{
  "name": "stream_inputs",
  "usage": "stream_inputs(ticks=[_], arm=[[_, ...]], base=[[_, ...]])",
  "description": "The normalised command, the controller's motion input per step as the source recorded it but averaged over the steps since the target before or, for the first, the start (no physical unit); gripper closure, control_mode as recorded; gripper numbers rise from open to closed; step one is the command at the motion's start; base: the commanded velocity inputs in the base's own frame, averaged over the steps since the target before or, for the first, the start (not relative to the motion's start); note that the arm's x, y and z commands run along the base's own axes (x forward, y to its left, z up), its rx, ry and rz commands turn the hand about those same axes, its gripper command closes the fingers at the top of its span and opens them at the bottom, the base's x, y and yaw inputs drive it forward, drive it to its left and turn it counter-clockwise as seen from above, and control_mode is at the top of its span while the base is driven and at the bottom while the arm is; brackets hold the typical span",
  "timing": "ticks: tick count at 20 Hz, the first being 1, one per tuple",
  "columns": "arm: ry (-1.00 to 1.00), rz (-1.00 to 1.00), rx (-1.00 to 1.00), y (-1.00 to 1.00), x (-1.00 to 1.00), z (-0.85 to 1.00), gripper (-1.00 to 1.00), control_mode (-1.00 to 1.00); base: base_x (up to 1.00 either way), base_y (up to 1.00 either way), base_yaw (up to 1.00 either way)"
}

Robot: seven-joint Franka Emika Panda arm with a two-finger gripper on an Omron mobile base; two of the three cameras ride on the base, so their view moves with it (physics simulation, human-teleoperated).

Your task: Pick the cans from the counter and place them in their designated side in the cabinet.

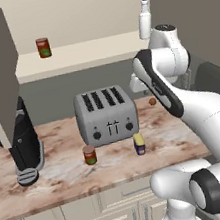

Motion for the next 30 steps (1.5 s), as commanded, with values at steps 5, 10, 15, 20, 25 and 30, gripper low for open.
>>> stream_inputs(ticks=[5, 10, 15, 20, 25, 30], arm=[[0.0, 0.0, 0.0, 0.0, -0.06, -0.05, -1.0, -1.0], [0.01, 0.0, 0.0, 0.0, -0.11, -0.2, -1.0, -1.0], [0.06, 0.0, 0.0, 0.01, -0.03, -0.29, -1.0, -1.0], [0.04, -0.01, 0.0, 0.07, 0.0, -0.25, -1.0, -1.0], [0.0, 0.0, 0.0, 0.18, 0.0, -0.24, -1.0, -1.0], [0.0, 0.0, 0.0, 0.15, 0.0, -0.17, -1.0, -1.0]], base=[[0.0, 0.0, 0.0], [0.0, 0.0, 0.0], [0.0, 0.0, 0.0], [0.0, 0.0, 0.0], [0.0, 0.0, 0.0], [0.0, 0.0, 0.0]])
